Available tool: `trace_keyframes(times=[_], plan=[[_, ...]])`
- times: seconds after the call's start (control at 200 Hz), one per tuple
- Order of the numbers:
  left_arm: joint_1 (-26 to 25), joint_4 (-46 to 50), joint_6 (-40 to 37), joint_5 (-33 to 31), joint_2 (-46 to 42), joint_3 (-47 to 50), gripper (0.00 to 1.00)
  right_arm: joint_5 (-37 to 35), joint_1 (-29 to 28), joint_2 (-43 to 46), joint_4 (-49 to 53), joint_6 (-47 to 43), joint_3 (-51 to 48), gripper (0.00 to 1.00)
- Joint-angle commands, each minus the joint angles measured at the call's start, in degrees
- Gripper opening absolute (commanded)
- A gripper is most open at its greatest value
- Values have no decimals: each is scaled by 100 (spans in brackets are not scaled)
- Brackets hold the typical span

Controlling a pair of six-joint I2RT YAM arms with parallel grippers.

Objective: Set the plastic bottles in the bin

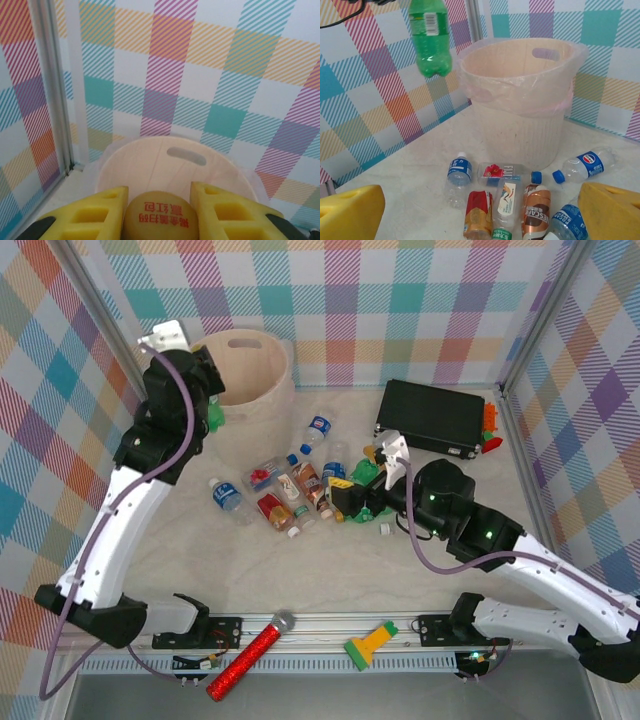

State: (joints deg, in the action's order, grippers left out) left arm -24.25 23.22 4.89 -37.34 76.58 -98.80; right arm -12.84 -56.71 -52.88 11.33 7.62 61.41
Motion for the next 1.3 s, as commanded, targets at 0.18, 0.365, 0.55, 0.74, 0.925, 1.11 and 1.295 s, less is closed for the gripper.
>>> trace_keyframes(times=[0.18,0.365,0.55,0.74,0.925,1.11,1.295], plan=[[-5,-1273,-1239,-47,951,-774,31,-39,-42,-63,-374,-138,266,99],[269,-1399,-1277,-5,1752,-1410,31,-28,-42,-163,-291,-90,341,99],[528,-1477,-1306,32,2533,-2099,30,-36,-36,-256,-204,-72,416,99],[757,-1942,-1095,59,3010,-2335,32,-83,-40,-371,-174,-121,490,99],[808,-1914,-958,113,3333,-2517,32,-87,-42,-468,-104,-152,557,99],[814,-1829,-936,59,3425,-2531,46,-98,-37,-504,-103,-187,545,99],[817,-1616,-859,82,3327,-2473,95,-81,-36,-523,-144,-161,477,99]])
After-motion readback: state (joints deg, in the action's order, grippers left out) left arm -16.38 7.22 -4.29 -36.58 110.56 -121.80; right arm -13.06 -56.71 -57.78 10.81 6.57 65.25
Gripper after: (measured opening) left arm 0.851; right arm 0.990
